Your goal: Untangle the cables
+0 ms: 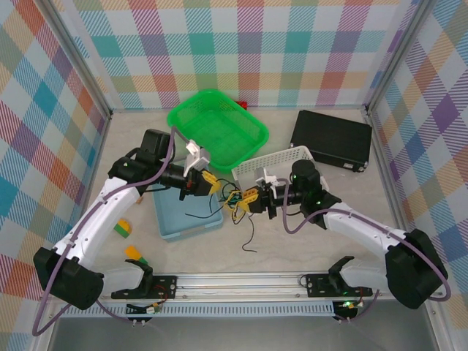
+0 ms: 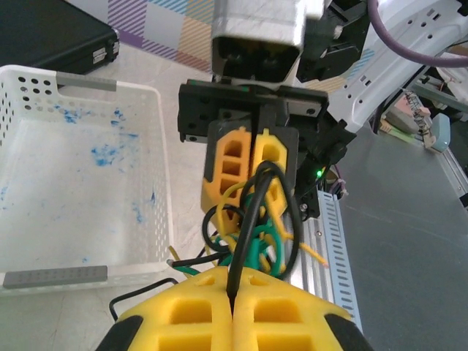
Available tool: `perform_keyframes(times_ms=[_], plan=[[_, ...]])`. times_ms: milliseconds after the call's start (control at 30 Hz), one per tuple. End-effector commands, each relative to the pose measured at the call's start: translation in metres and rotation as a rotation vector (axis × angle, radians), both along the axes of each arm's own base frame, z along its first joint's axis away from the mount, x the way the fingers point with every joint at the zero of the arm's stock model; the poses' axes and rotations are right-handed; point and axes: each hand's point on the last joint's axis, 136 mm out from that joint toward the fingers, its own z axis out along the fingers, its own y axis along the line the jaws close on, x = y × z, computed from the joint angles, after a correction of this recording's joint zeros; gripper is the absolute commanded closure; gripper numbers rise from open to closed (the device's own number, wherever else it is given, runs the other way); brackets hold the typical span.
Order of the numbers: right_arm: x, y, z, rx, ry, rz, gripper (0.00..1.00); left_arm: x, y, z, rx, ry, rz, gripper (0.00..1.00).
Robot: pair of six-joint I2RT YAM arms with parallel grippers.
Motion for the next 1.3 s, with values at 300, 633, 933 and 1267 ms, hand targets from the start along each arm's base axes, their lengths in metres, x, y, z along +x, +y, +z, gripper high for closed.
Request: perform_keyframes(times_ms=[300,633,933,1267], plan=[[0.005,-0.013,-0.037,-0.161,-0.181,-0.057,0.55,-0.013,-0.005,0.016,0.032,-0.109,-0.017,1.0],[-0.007,-0.029,-0.003,-0.135,-0.242,-0.114,0.38,-0.018,-0.012,0.004,0.087,-0.118,-0.033,1.0],[-0.001,-0.035,0.036,-0.054,-0.141,-0.25,0.65,-0.021,-0.014,0.001,0.094,-0.12,-0.039,1.0],[0.005,-0.016,0.04,-0.062,-0.123,-0.254,0.72,-0.019,-0.016,0.003,0.089,-0.127,-0.035,1.0]])
